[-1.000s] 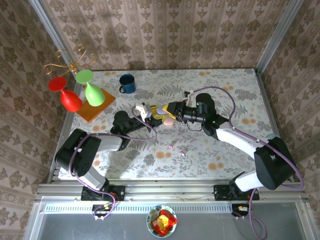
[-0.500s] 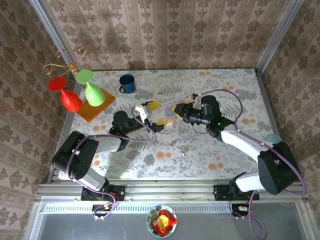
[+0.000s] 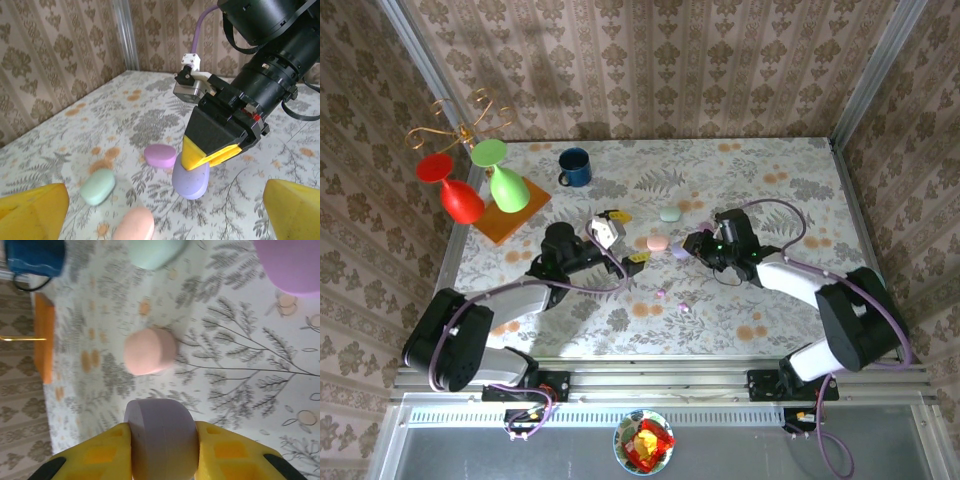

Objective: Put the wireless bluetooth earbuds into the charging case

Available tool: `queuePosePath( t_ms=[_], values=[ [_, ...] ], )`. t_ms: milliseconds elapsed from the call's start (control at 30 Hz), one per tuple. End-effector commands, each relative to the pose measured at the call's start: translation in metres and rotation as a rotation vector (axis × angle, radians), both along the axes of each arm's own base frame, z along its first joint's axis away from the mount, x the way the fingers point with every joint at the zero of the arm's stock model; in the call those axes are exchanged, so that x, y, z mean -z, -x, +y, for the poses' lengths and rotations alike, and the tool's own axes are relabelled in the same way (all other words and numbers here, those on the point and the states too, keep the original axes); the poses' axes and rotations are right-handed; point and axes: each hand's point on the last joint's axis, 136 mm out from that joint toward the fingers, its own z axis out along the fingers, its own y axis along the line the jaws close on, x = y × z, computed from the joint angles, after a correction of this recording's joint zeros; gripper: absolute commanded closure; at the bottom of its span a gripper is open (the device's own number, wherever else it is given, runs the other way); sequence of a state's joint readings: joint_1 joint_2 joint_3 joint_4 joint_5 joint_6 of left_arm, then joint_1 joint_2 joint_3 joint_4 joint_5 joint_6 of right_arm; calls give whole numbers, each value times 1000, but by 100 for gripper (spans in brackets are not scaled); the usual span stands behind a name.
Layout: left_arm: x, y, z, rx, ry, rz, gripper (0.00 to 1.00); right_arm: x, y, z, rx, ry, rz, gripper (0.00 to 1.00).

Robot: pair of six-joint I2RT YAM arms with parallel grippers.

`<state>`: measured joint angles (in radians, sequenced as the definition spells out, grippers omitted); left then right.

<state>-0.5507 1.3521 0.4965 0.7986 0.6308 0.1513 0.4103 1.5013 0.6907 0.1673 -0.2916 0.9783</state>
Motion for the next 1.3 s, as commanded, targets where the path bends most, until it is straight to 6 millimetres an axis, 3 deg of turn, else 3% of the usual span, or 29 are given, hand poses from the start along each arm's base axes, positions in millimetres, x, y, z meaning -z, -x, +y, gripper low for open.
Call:
queuePosePath(
  t_ms=[0, 133, 300, 400, 633, 900, 1067, 1267],
  values=[
    [15, 2, 6, -32, -69, 9, 0, 12, -7, 10, -27, 5, -5, 81],
    [18, 1, 9, -50, -82, 3, 0, 25, -7, 23, -71, 10, 21, 80],
    [20, 0, 9, -55, -86, -1, 0, 45, -6, 25, -92, 56, 61, 77],
    [20, -2, 9, -58, -83, -4, 0, 49, -6, 28, -102, 64, 68, 70],
    [23, -2, 12, -75, -91, -13, 0, 26, -9, 3, -84, 228, 10, 46],
    [23, -1, 10, -60, -84, -11, 0, 6, -13, -38, -153, 580, -15, 42],
    [22, 0, 10, -58, -82, -16, 0, -1, -30, -65, -244, 863, 12, 39],
    [22, 0, 12, -61, -73, -15, 0, 13, -44, -75, -353, 980, 86, 35]
  ],
)
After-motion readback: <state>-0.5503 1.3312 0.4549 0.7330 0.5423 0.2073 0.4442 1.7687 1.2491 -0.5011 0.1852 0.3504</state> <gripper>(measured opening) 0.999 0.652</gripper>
